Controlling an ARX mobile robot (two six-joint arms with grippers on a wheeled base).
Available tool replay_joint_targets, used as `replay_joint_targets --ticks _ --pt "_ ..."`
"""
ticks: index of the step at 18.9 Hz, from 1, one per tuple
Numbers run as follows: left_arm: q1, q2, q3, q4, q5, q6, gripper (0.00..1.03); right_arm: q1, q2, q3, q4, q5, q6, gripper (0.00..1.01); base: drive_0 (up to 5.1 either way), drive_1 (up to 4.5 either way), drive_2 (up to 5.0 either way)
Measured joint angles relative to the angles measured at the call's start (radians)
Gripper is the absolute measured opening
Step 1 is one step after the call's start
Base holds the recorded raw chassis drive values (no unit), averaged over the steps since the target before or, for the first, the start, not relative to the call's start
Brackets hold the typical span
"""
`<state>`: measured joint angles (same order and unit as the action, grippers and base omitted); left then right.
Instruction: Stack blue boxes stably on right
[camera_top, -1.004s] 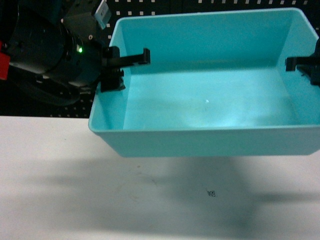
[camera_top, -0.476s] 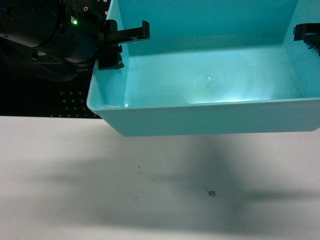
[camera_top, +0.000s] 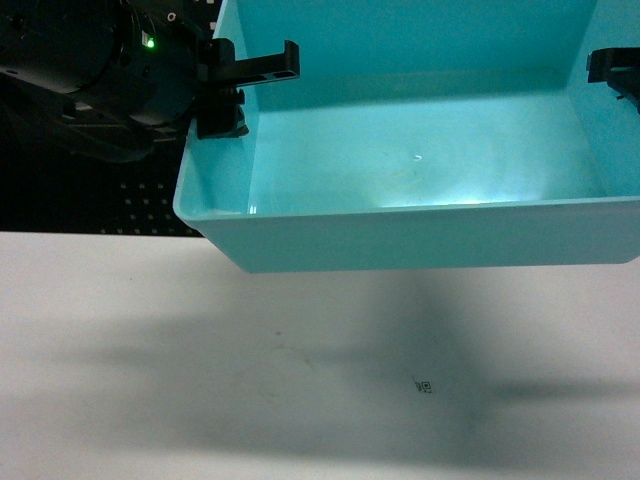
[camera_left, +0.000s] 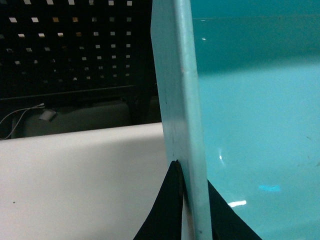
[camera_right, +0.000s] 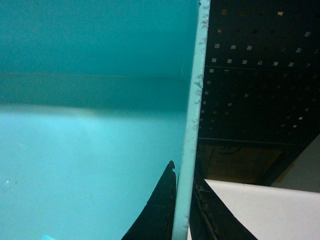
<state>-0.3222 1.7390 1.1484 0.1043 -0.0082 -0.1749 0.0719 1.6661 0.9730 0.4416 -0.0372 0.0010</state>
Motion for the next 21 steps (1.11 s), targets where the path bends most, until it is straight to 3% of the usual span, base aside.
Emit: replay_joint_targets --ticks 11,21 --pt "0.002 -0.001 -0.001 0.0 0.0 0.001 0.02 0.006 0.0 0.0 0.0 0.0 0.0 0.07 0.0 0.0 0.0" --pt "-0.002 -0.001 -0.001 0.0 -0.002 0.001 0.02 0.0 0.0 0.0 0.0 0.0 0.0 0.07 -1.6 -1.62 -1.6"
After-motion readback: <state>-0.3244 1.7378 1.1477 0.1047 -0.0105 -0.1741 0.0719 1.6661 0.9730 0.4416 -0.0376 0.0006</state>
